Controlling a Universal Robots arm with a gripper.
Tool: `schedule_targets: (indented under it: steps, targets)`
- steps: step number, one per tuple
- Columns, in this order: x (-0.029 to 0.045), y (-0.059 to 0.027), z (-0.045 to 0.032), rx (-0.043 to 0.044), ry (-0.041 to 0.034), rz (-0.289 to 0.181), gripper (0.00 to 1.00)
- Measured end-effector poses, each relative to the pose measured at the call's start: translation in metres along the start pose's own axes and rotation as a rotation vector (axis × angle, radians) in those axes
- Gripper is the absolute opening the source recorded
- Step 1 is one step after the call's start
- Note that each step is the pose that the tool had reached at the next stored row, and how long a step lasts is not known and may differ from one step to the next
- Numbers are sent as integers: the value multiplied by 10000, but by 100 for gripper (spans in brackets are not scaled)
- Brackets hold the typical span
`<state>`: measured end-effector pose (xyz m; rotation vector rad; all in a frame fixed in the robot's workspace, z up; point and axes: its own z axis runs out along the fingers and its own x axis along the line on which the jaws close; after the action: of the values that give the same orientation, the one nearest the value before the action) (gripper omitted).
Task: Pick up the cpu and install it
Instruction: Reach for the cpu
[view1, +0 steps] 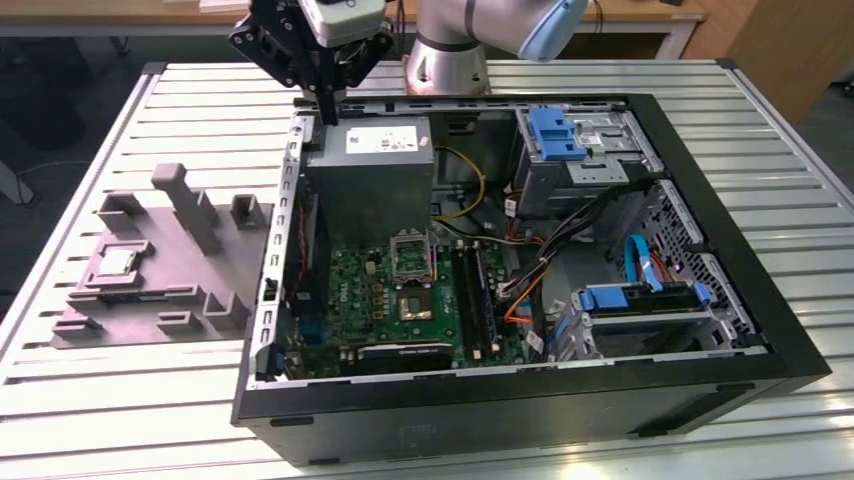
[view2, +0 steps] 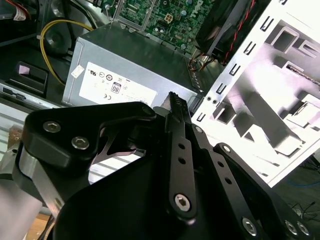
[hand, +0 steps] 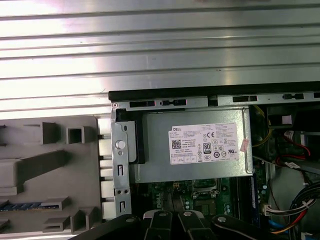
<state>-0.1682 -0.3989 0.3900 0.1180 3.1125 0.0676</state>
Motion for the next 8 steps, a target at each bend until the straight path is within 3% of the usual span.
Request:
schedule_targets:
  steps: [8]
  targets:
    - [6, -1, 0, 0, 0, 0, 11]
